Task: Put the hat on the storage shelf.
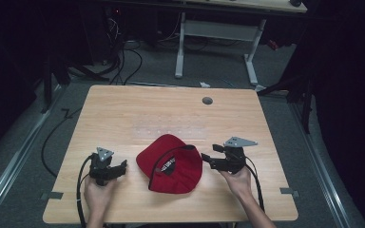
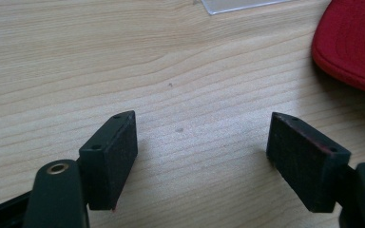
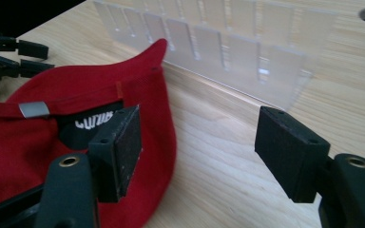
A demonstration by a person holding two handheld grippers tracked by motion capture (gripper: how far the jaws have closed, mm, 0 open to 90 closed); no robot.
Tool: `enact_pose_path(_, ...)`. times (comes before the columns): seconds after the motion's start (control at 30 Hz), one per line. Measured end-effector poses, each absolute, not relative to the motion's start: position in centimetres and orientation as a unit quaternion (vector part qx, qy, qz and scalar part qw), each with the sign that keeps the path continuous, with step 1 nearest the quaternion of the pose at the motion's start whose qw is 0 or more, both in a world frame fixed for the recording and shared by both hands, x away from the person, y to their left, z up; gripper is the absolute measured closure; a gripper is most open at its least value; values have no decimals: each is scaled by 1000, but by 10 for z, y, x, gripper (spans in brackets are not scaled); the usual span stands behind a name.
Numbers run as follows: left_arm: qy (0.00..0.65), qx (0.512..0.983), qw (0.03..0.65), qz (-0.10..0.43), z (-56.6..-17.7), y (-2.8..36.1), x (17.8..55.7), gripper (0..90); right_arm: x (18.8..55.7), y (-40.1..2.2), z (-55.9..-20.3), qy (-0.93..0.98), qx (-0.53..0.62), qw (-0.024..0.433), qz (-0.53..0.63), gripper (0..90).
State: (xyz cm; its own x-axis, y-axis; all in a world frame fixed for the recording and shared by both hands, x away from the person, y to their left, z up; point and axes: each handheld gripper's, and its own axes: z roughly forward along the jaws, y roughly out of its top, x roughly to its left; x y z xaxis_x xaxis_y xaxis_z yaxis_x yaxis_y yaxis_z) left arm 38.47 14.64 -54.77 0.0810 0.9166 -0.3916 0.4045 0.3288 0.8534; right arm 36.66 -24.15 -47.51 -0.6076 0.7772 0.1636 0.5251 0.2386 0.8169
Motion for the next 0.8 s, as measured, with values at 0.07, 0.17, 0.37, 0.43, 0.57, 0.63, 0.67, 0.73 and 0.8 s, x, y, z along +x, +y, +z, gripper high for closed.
enact_pose_path(0.07,631,524,516,248,-548,146,385,260,368,-238,-475,775,419,137,453,324)
enact_pose_path(0.17,631,524,516,248,-548,146,385,260,375,-225,-475,783,409,127,451,320)
enact_pose_path(0.37,630,524,516,247,-548,146,385,260,385,-204,-478,796,394,118,444,329)
enact_pose_path(0.43,630,524,517,247,-548,146,385,259,386,-201,-480,797,392,120,444,340)
enact_pose_path(0.57,630,524,517,247,-548,146,385,259,394,-188,-487,805,386,119,435,377)
enact_pose_path(0.63,630,525,516,247,-548,146,384,258,396,-187,-489,807,385,117,432,384)
enact_pose_path(0.67,630,525,516,247,-548,146,384,258,397,-185,-490,808,386,114,430,388)
enact_pose_path(0.73,630,525,516,247,-548,146,384,257,402,-181,-496,811,386,103,426,388)
enact_pose_path(0.8,630,525,516,247,-548,146,384,256,403,-180,-498,812,388,102,424,388)
